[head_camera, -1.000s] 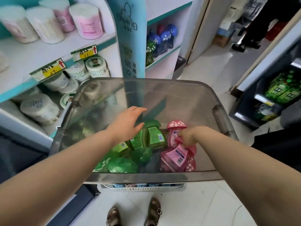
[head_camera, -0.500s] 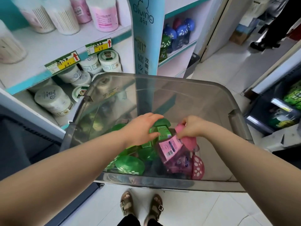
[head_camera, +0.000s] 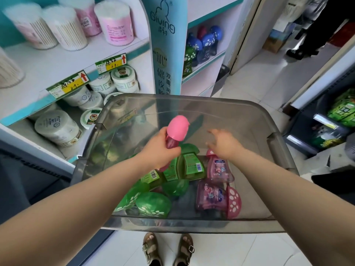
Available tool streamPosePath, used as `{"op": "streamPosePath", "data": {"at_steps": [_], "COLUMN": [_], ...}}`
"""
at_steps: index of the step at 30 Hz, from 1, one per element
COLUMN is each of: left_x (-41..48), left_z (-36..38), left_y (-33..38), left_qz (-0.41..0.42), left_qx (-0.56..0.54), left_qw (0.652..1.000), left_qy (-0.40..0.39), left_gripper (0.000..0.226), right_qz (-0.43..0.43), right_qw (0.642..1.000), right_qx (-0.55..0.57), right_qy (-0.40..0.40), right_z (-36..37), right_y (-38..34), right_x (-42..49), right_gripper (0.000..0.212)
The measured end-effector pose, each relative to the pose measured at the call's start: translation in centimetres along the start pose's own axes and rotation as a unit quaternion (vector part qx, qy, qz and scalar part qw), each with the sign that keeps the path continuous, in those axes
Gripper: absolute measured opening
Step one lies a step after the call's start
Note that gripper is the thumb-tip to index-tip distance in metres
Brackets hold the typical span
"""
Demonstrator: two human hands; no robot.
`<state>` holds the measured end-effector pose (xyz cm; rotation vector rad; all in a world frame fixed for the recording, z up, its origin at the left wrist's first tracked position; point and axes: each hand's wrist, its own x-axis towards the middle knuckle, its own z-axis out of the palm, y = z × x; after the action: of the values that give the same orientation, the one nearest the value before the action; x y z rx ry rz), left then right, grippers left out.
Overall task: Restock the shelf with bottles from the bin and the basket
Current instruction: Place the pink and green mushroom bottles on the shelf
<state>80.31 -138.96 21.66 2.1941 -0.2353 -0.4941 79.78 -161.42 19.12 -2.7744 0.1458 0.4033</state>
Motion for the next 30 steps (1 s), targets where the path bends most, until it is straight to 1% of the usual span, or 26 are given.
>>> {"op": "streamPosePath", "data": {"at_steps": [2,3,5,7,10,13,15,17,20,24,25,27,30], "left_x": [0.4,0.5,0.5,0.6,0.6,0.9,1.1,1.4,1.7,1.8,1.7,1.8,1.9], "left_z": [-0.1,0.0,0.0,0.0,0.0,-0.1,-0.2,-0.3,-0.6,-0.7,-0.8,-0.8,-1.0], "left_y": [-0.2,-0.4,-0.7,-1.0,-1.2,-1.2,-1.4,-1.6,-1.9,-2.0,-1.9,-1.8,-1.6], "left_qz": [-0.018,-0.026,-0.048,-0.070,-0.093,-0.104,-0.108,-0.115,-0.131,-0.132,-0.131,-0.128,-0.124], "left_qx": [-0.047,-0.068,-0.110,-0.131,-0.165,-0.186,-0.189,-0.196,-0.213,-0.206,-0.205,-0.206,-0.215], "left_qw": [0.999,0.997,0.993,0.988,0.980,0.974,0.973,0.971,0.966,0.967,0.968,0.968,0.967], "left_qy": [0.008,0.006,-0.007,-0.033,-0.061,-0.074,-0.077,-0.072,-0.060,-0.065,-0.066,-0.066,-0.064], "left_gripper": [0.055,0.057,0.061,0.061,0.058,0.050,0.046,0.047,0.051,0.053,0.053,0.052,0.054], "right_qz": [-0.002,-0.002,0.012,0.037,0.049,0.047,0.038,0.042,0.061,0.082,0.085,0.094,0.086], "right_qw": [0.991,0.984,0.976,0.976,0.972,0.974,0.979,0.984,0.986,0.982,0.982,0.986,0.991], "right_qx": [-0.119,-0.157,-0.185,-0.171,-0.181,-0.185,-0.163,-0.121,-0.073,-0.133,-0.137,-0.109,-0.056], "right_qy": [-0.061,-0.084,-0.113,-0.130,-0.142,-0.124,-0.118,-0.122,-0.136,-0.106,-0.096,-0.083,-0.091], "right_z": [2.2,3.1,4.4,5.2,5.7,5.5,5.7,6.3,7.2,6.6,6.4,5.8,4.6], "right_y": [2.3,3.1,4.3,5.2,5.7,5.3,5.0,4.8,4.8,5.0,5.0,4.8,3.7], "right_x": [0.1,0.1,0.3,0.7,1.4,2.4,2.8,3.0,3.0,3.5,3.6,3.6,3.1], "right_gripper": [0.056,0.059,0.070,0.078,0.082,0.075,0.066,0.062,0.069,0.078,0.076,0.072,0.065]}}
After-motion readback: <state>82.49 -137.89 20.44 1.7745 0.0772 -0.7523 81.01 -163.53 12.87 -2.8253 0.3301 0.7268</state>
